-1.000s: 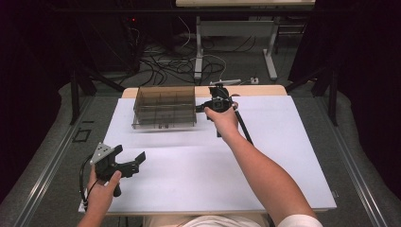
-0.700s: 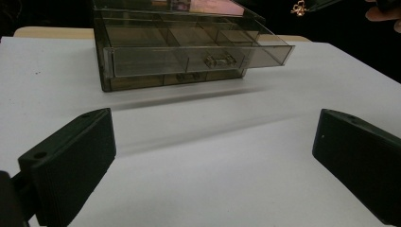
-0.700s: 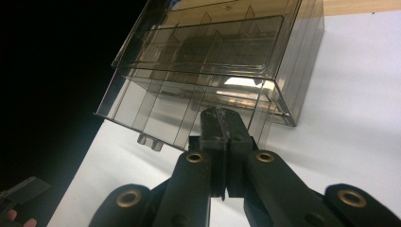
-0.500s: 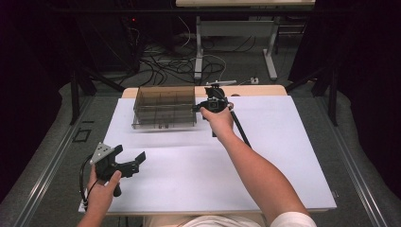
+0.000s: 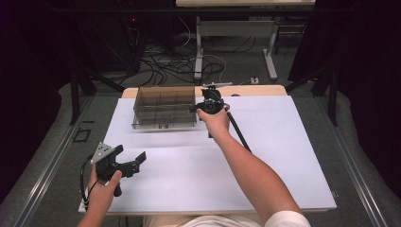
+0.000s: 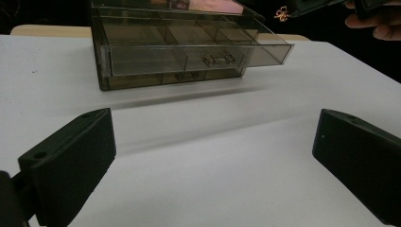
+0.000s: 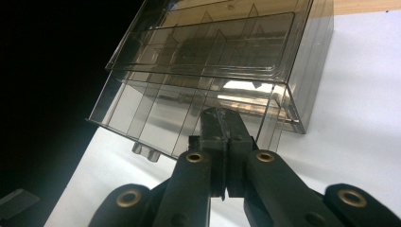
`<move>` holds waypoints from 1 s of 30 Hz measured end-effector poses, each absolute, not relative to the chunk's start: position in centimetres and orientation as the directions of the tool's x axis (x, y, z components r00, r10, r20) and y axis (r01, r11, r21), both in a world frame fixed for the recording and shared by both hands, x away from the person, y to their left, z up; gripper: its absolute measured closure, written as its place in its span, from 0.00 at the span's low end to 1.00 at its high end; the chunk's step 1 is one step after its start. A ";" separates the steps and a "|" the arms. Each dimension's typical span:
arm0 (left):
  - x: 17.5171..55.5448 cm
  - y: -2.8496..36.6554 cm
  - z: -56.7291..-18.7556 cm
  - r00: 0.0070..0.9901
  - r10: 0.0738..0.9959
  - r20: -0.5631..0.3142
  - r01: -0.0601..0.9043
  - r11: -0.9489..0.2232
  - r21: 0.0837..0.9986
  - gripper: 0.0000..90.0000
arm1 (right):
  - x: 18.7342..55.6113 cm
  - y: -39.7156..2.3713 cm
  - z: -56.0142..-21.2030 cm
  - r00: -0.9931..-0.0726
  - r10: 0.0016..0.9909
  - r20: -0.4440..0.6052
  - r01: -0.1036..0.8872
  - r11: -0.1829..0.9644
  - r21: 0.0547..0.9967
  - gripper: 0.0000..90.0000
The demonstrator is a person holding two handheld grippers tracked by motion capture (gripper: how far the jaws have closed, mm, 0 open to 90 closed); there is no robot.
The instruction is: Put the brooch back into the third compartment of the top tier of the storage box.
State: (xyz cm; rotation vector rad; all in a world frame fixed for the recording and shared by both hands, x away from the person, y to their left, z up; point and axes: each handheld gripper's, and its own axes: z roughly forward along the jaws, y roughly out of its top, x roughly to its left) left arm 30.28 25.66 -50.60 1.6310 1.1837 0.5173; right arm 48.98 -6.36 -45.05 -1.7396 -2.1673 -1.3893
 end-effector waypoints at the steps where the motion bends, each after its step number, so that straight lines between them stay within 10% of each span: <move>1: 30.3 25.6 -50.6 0.427 0.881 -0.206 0.447 -0.007 0.894 0.00 | 49.0 -6.2 -45.2 -0.366 0.773 0.518 0.789 -0.038 0.613 1.00; 30: 30.4 25.7 -50.7 0.431 0.880 -0.201 0.445 -0.014 0.895 0.00 | 49.1 -4.2 -46.9 -0.412 0.788 0.458 0.772 0.034 0.635 1.00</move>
